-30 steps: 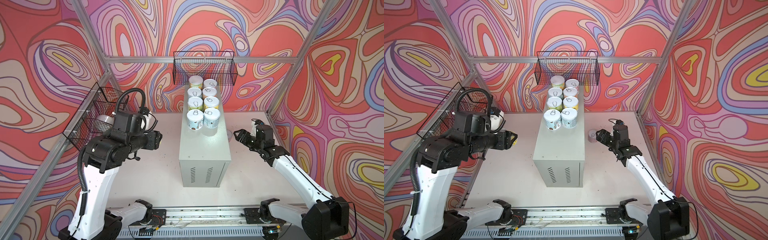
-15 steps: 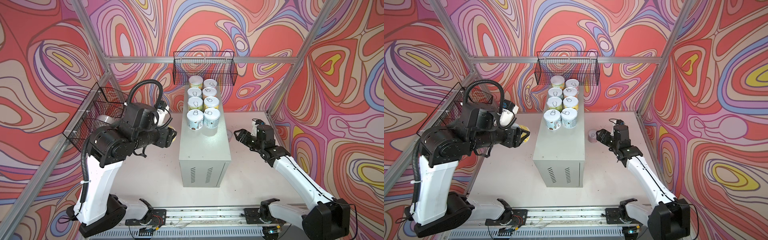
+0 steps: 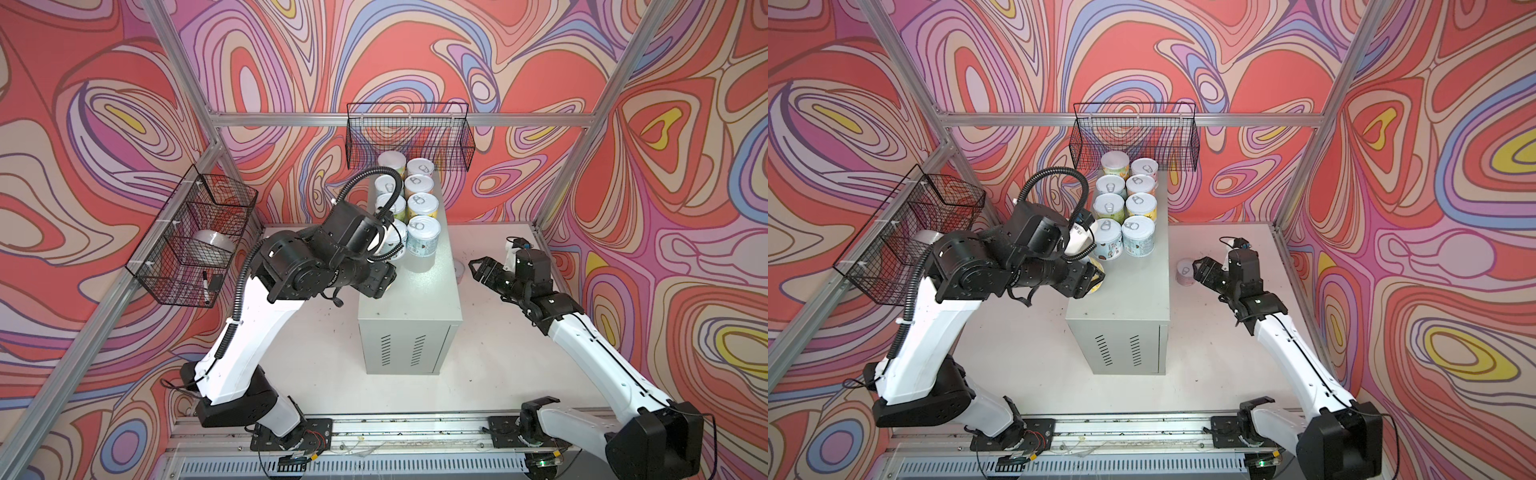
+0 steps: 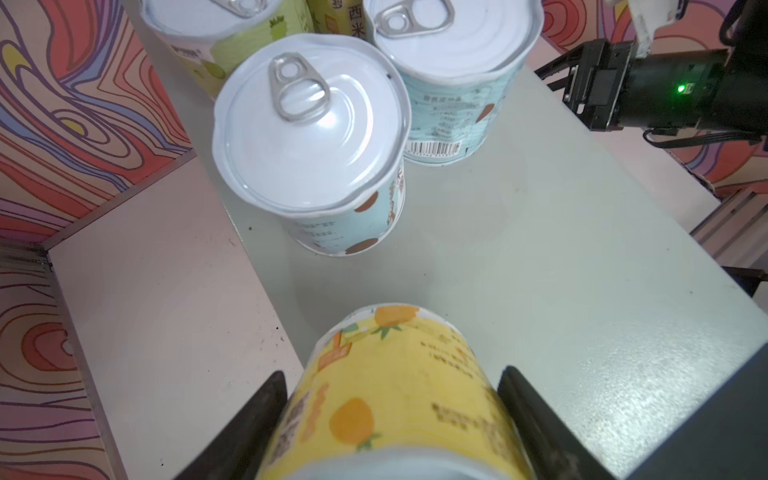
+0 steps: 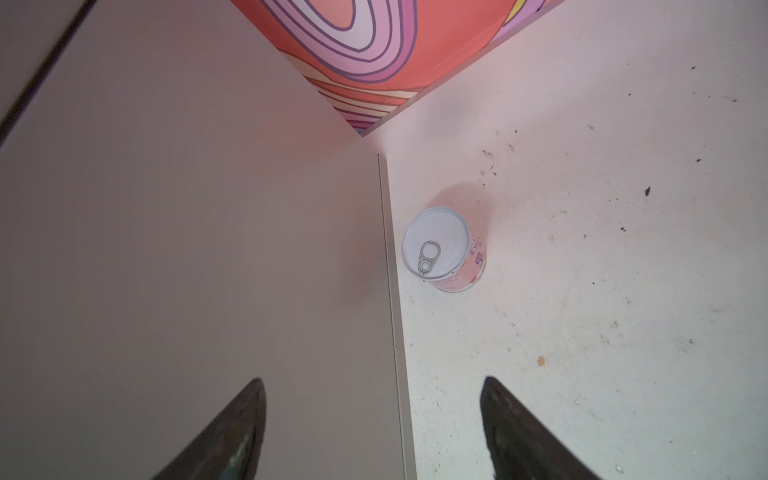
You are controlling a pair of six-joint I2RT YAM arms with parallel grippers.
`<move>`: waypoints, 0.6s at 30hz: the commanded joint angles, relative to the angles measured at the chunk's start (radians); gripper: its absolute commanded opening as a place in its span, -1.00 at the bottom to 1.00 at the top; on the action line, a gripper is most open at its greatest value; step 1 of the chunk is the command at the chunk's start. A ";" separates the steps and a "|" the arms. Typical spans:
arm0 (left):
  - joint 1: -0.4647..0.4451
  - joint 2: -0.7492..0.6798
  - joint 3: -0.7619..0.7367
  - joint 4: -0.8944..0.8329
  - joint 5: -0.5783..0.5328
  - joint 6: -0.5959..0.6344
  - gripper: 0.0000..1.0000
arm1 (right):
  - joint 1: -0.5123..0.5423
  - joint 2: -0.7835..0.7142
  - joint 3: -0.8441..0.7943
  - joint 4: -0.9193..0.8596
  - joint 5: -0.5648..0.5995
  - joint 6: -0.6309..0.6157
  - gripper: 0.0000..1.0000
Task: Place and organize the canned foods onto the counter
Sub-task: 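Carry the yellow can over the box top to the row end nearest the robot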
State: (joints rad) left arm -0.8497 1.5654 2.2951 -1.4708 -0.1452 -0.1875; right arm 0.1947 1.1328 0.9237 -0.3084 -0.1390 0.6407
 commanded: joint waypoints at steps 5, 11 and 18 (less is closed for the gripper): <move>-0.004 -0.025 -0.023 0.020 0.020 -0.026 -1.00 | -0.007 -0.024 0.007 -0.003 -0.001 -0.011 0.66; -0.003 -0.007 -0.043 0.040 0.040 -0.028 -1.00 | -0.006 -0.021 0.001 0.011 -0.010 -0.006 0.67; -0.003 0.020 -0.027 0.053 0.055 -0.026 -0.44 | -0.006 -0.021 -0.007 0.015 -0.010 -0.006 0.67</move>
State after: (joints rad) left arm -0.8505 1.5669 2.2551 -1.4448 -0.1043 -0.2066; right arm 0.1947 1.1187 0.9237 -0.3058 -0.1444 0.6411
